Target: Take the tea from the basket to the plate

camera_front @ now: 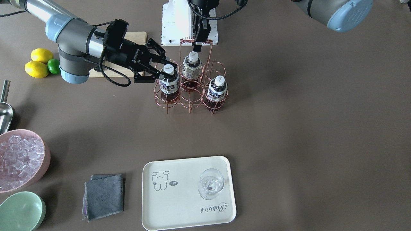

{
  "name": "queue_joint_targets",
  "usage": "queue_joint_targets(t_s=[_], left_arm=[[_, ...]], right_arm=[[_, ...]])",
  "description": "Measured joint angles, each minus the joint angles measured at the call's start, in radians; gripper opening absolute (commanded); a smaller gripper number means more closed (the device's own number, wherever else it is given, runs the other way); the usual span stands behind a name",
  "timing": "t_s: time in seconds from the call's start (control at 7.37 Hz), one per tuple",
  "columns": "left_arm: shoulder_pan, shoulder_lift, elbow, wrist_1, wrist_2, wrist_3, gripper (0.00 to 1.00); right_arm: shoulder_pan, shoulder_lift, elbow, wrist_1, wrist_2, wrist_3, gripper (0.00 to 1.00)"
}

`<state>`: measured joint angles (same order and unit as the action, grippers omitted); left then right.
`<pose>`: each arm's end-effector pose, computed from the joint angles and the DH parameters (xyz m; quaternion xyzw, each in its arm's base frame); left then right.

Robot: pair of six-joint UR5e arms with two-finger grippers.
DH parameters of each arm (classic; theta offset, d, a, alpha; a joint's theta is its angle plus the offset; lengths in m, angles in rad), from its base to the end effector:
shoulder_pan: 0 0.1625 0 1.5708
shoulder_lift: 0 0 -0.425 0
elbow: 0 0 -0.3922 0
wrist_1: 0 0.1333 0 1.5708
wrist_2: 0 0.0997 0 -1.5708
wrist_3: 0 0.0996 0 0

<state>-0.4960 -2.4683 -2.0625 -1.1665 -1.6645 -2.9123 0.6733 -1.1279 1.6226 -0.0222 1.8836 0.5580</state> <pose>0.4167 -0.3664 0.0135 -0.2314 0.4138 -0.6862 0.5517 -0.3787 -0.4334 0.2284 0.5750 -0.6212 -0.2181 0.4857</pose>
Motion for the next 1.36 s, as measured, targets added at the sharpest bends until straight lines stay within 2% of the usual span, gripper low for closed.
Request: queue_joint_targets(t_s=[0.41,0.68,0.81,1.09,1.22,1.36], left_arm=[[-0.003,0.001,0.000,0.003,-0.002,0.002,0.00],[-0.005,0.000,-0.009,0.013,-0.004,0.002,0.00],[-0.011,0.000,-0.021,0.028,-0.005,0.003,0.00],[-0.046,0.002,-0.073,0.085,-0.011,0.021,0.00],[-0.084,0.006,-0.089,0.102,-0.038,0.043,0.00],[-0.142,0.020,-0.096,0.110,-0.087,0.082,0.00]], right_arm=[[0.177,0.040,0.120,-0.140,0.119,0.105,0.00],[0.246,0.060,0.133,-0.174,0.135,0.116,0.00],[0.266,0.067,0.112,-0.179,0.133,0.113,0.00],[0.289,0.081,0.003,-0.168,0.098,0.091,0.00],[0.292,0.092,-0.071,-0.147,0.053,0.077,0.00],[0.296,0.120,-0.183,-0.095,-0.005,0.049,0.00]])
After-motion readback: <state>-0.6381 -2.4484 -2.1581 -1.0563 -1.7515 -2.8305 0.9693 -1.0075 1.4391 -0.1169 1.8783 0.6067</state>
